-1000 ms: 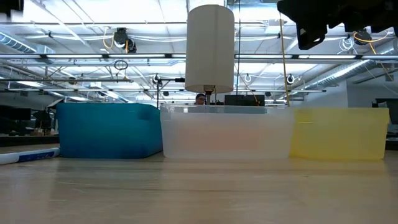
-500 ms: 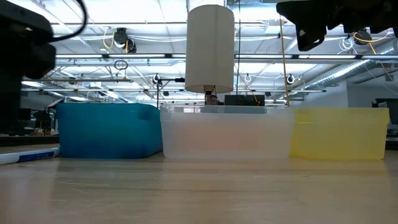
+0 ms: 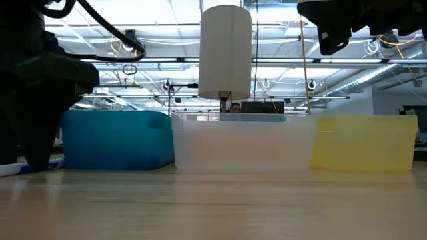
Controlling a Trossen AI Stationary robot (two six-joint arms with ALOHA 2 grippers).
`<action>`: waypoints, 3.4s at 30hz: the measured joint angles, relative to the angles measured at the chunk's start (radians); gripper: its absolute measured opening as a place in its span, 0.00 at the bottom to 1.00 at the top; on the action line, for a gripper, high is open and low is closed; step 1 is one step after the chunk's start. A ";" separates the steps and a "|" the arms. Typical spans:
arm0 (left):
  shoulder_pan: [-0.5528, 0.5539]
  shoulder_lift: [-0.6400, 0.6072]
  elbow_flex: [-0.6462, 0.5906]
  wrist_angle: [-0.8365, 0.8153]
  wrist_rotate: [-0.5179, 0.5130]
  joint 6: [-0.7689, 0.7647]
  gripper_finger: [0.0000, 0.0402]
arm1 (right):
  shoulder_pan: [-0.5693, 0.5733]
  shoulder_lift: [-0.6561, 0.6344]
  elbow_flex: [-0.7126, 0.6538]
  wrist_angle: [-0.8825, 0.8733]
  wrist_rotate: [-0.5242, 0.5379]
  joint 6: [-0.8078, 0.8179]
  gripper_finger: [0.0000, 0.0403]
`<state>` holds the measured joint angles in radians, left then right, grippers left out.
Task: Pick & Place Markers
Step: Put the right blue marker pen into the yellow bin
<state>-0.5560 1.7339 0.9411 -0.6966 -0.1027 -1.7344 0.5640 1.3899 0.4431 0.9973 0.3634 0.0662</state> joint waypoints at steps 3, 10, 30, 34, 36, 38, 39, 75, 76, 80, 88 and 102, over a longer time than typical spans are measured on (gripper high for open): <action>0.001 0.021 -0.001 -0.008 -0.007 -0.006 0.67 | 0.000 0.000 0.000 -0.003 0.000 0.000 0.41; 0.004 0.026 -0.001 -0.023 -0.017 -0.106 0.67 | 0.000 0.000 0.000 -0.007 0.000 0.000 0.41; -0.045 0.029 -0.006 -0.110 0.000 -0.102 0.06 | 0.000 0.000 0.000 -0.008 0.000 0.001 0.40; -0.092 0.025 -0.007 -0.144 -0.025 -0.132 0.07 | 0.000 0.000 0.000 -0.008 0.000 0.001 0.40; -0.119 0.009 -0.007 -0.172 -0.043 -0.151 0.07 | 0.000 0.000 0.000 -0.008 0.000 0.001 0.40; -0.150 -0.020 -0.013 -0.207 -0.056 -0.177 0.06 | 0.000 0.000 0.000 -0.008 0.000 0.001 0.40; -0.165 -0.039 -0.016 -0.235 -0.058 -0.189 0.06 | -0.001 0.000 0.000 -0.008 0.000 0.001 0.40; 0.062 -0.144 0.154 0.925 -0.543 1.648 0.06 | -0.123 0.022 0.177 0.050 -0.053 -0.163 0.57; 0.077 -0.138 0.155 0.944 -0.525 1.648 0.06 | -0.132 0.035 0.187 0.050 -0.059 -0.163 0.56; 0.109 -0.132 0.154 0.961 -0.453 1.669 0.06 | -0.167 0.107 0.246 0.072 -0.110 -0.175 0.55; 0.107 -0.124 0.154 0.962 -0.412 1.678 0.06 | -0.198 0.163 0.300 0.097 -0.107 -0.234 0.55; 0.109 -0.123 0.155 0.959 -0.389 1.678 0.07 | -0.195 0.163 0.298 0.144 -0.319 -0.238 0.06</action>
<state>-0.4473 1.6104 1.0962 0.2625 -0.4920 -0.0562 0.3690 1.5528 0.7414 1.1408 0.0444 -0.1716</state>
